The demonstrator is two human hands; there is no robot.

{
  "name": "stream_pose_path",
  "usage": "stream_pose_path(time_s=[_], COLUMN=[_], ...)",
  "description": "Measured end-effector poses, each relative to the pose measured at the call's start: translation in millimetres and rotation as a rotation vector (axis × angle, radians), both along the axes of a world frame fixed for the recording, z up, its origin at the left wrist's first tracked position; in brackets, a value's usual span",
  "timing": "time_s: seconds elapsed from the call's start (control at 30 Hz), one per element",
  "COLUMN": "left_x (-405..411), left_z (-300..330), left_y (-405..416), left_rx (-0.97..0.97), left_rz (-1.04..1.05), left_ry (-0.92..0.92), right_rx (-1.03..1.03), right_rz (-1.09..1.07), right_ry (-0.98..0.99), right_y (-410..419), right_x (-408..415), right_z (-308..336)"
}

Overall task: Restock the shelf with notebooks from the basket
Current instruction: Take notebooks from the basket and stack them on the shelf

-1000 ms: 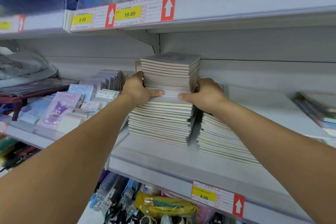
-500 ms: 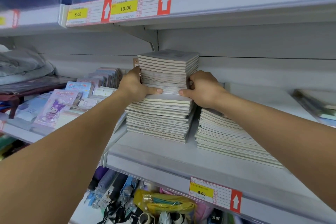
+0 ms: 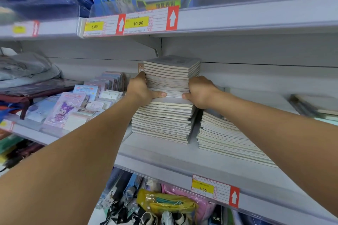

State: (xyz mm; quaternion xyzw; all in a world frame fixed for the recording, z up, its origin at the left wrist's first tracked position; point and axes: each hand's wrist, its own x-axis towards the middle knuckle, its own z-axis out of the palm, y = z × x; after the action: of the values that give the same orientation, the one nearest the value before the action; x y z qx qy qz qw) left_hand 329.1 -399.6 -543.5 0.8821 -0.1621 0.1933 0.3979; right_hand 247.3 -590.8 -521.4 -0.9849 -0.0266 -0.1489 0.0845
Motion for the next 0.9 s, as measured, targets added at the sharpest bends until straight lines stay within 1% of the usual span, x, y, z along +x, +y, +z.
stream_pose_path(time_s=[0.1,0.17,0.3,0.37,0.47,0.6,0.63,0.73,0.83,0.9], left_x=[0,0,4,7,10,13,14,16,17,18], left_z=[-1,-3,-4,-4,-5,-8,-8,-7,-5,-5], left_y=[-1,0,4,7,8,10,10,10,8,8], left_rx=[-0.008,0.026,0.086,0.032,-0.016,-0.053,-0.055,-0.047,-0.068,-0.062], left_rz=[0.049,0.074,0.042,0.029,0.053,0.049,0.039,0.015,0.009,0.013], left_ry=[0.003,-0.017,0.016,0.045,0.034,0.012,0.016,0.034,0.051,0.045], right_rx=[-0.004,0.035,0.273,0.394,0.495,0.654,0.673,0.597,0.703,0.733], right_rz=[-0.02,-0.028,-0.053,-0.092,-0.096,-0.002,0.024,0.009,-0.06,-0.102], right_ry=[-0.037,-0.072,-0.016,-0.014,-0.046,-0.047,-0.025,0.007,0.022,0.054], right_y=[0,0,0,2,7,8,4,-18,-44,-48], right_x=[-4,-5,-6,-6,-7,-15,-18,-16,2,15], right_z=[-6,-9,-3,-4,-14,-27,-27,-12,4,1])
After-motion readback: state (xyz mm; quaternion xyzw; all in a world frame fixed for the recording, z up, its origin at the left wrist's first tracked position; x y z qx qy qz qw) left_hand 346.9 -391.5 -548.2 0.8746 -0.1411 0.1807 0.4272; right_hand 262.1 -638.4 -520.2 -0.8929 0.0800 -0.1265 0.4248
